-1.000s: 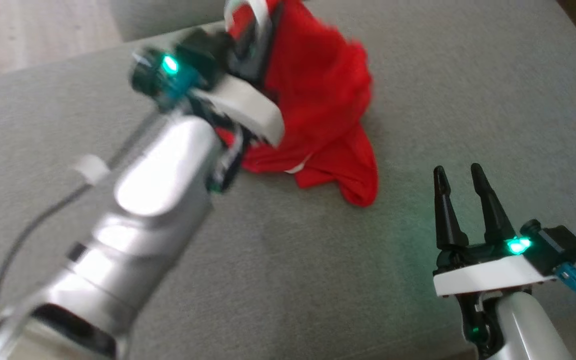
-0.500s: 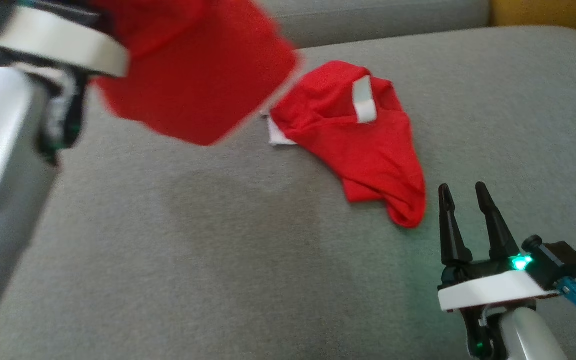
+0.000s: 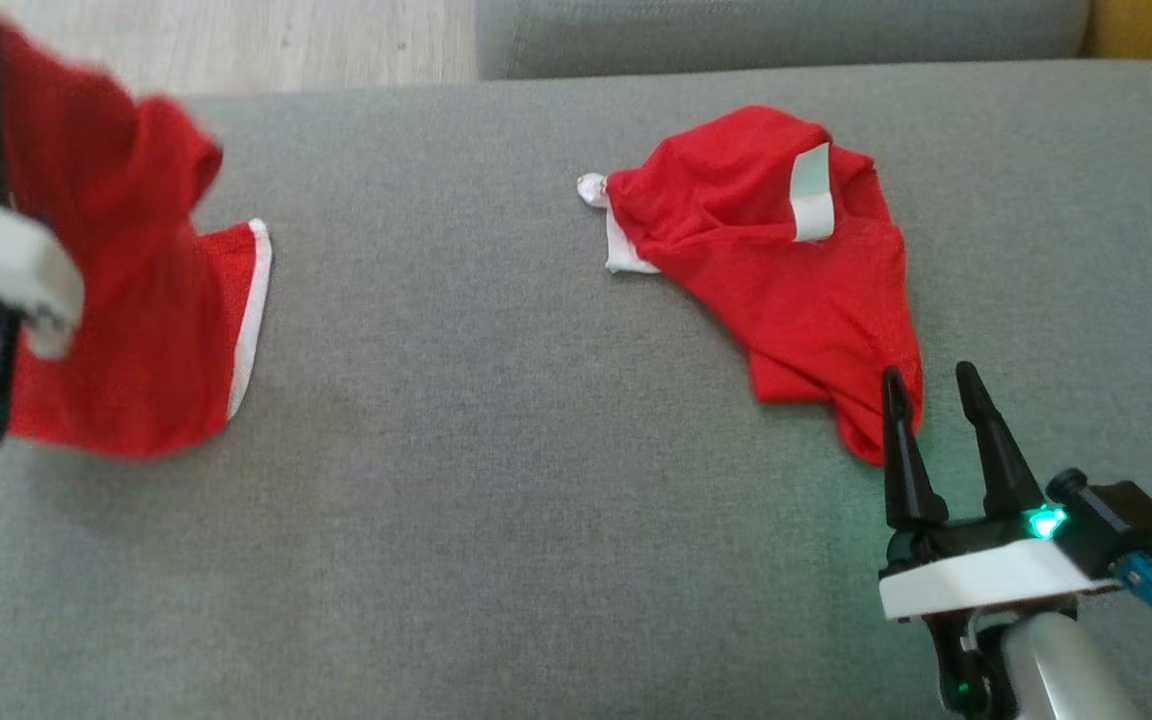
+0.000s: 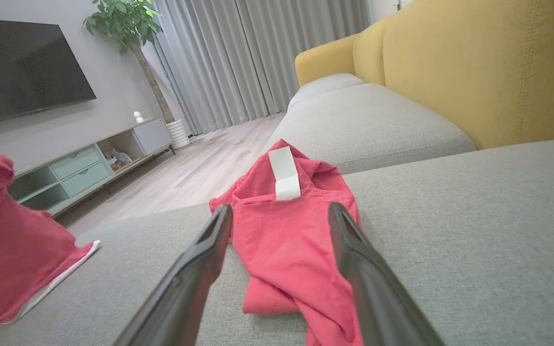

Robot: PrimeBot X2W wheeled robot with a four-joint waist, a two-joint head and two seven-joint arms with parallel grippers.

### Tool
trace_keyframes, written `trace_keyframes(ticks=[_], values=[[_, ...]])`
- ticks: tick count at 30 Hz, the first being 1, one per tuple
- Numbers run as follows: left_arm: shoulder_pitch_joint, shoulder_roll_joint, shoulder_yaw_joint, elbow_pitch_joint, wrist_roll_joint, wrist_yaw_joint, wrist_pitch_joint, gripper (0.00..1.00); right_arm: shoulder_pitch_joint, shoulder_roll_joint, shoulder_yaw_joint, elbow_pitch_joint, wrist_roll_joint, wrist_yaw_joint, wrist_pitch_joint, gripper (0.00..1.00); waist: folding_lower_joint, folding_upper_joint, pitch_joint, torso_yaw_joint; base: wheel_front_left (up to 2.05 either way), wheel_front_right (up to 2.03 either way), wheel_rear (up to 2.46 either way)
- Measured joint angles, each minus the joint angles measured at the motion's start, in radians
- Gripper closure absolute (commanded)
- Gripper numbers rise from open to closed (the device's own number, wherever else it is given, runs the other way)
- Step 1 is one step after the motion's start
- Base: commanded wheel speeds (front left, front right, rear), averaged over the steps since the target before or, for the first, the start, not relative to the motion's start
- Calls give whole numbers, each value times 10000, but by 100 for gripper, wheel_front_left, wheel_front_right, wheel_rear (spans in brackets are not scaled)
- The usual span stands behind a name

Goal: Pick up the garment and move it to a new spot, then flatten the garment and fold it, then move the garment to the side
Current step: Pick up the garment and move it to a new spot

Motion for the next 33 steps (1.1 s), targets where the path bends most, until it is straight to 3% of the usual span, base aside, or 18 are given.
trace_keyframes(ticks=[6,9,10,11,12,17,23,33], values=[[871,-155,-196,1657,-343,-205,-203,100,-311,0,29,-71,-257,0,0,0,0,0,506,-27,0,0,0],[1011,-600,-249,2416,-550,-462,-414,100,-459,-2,15,-82,-305,0,0,0,1,0,796,-103,0,0,0],[1012,-780,-288,2686,-606,-514,-474,67,-499,-2,21,-81,-337,0,0,0,1,0,892,-132,0,0,0],[1010,-901,-385,2949,-594,-522,-514,20,-534,-2,29,-82,-349,0,0,0,1,0,980,-164,0,0,0],[1008,-1012,-431,3225,-568,-514,-581,0,-556,-4,36,-82,-360,0,0,0,2,0,1060,-198,0,0,0],[920,-1273,-374,4314,-531,-326,-1304,0,-588,-4,75,-81,-408,0,0,0,2,0,1232,-394,0,0,0],[571,-1762,-226,4295,-546,-430,-2232,0,-580,-4,23,-50,-407,0,0,0,1,0,822,-414,0,0,0],[1015,-2011,-374,1676,50,-13,-2823,0,-382,-2,-182,-67,-362,0,0,0,-1,0,-322,-165,0,0,0]])
